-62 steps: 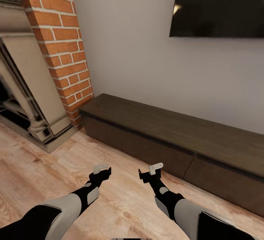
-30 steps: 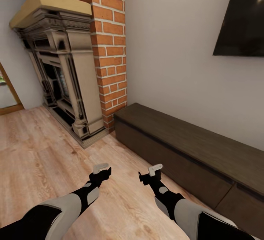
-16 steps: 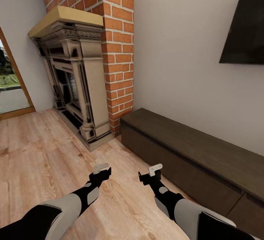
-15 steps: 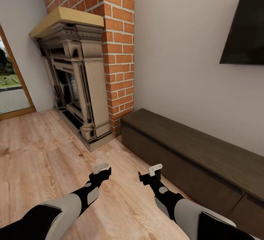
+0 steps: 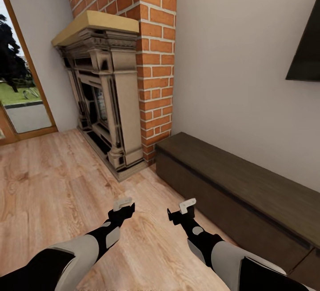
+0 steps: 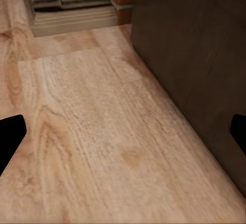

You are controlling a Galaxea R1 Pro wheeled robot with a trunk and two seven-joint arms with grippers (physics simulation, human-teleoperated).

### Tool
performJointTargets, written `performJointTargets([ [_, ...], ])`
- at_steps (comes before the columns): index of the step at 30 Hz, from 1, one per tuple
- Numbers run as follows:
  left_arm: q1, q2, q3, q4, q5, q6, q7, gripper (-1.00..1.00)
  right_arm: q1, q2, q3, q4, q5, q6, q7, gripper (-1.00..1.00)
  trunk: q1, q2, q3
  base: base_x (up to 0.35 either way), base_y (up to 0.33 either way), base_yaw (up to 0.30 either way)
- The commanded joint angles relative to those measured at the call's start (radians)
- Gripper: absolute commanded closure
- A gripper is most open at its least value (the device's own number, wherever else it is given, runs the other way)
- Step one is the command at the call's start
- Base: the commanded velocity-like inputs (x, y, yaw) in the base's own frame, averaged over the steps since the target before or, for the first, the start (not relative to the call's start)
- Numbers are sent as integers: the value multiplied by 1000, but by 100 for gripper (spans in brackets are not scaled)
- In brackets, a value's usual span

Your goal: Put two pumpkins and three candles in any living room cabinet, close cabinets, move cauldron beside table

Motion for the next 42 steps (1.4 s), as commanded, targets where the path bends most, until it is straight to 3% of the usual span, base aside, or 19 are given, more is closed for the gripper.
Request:
performJointTargets([
  [1,-2,-1,-8,4,7,-6,0,-100,0,0,9,0,-3,-1,-6,-100,0,0,-2,0,0,168],
  [10,-2,-1,-8,4,7,-6,0,-100,0,0,8,0,-2,-2,6,-100,0,0,-15,0,0,157],
  [14,-2,-1,-9,4,7,-6,0,-100,0,0,8,0,-2,-3,13,-100,-16,28,-7,0,0,84],
  [42,-2,-1,-9,4,7,-5,4,-100,0,0,9,0,-1,-3,39,-100,-123,224,111,0,0,165],
])
